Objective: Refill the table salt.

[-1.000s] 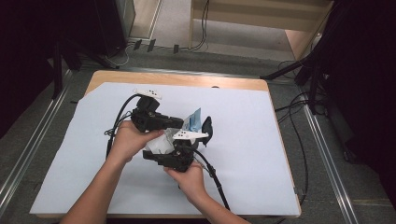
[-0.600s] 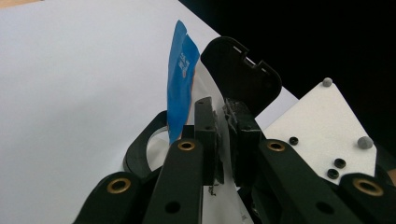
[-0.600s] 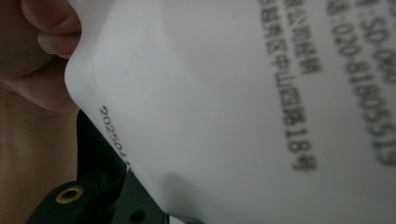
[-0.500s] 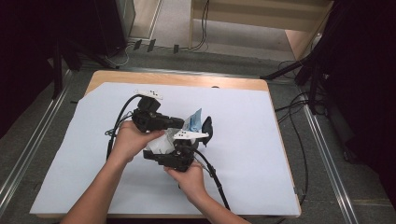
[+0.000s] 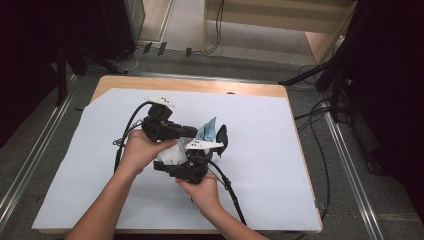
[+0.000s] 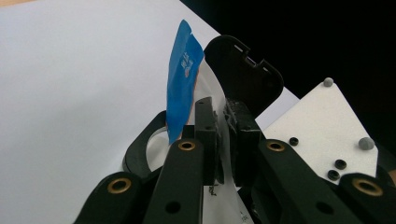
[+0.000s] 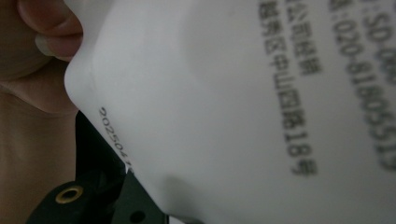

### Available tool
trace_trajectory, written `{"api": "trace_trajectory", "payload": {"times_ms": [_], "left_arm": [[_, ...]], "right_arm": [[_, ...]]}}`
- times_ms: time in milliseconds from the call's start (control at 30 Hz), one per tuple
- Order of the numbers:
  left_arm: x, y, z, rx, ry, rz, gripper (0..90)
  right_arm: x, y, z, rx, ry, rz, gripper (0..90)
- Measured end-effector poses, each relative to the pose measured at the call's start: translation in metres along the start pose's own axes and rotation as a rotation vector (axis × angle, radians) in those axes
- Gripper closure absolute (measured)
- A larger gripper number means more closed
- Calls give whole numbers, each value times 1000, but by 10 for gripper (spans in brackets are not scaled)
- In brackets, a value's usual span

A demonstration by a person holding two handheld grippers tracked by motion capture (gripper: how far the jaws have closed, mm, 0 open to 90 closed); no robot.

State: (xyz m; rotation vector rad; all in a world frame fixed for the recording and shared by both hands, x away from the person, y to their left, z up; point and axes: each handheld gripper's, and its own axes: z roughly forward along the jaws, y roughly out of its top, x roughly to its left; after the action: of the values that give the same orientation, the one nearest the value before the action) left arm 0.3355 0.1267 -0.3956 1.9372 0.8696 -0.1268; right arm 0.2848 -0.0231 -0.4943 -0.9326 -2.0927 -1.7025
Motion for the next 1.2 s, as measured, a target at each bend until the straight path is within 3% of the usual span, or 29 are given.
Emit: {"api": "trace_trajectory", "payload": {"times_ms": [833, 1200], "left_arm": [[-5, 2, -6, -32, 4, 14, 853], [-5, 5, -5, -23, 0, 10, 851]], "right_arm": [[6, 4, -2, -7, -19, -36, 637], [6, 5, -3, -16, 1, -8, 642]]}}
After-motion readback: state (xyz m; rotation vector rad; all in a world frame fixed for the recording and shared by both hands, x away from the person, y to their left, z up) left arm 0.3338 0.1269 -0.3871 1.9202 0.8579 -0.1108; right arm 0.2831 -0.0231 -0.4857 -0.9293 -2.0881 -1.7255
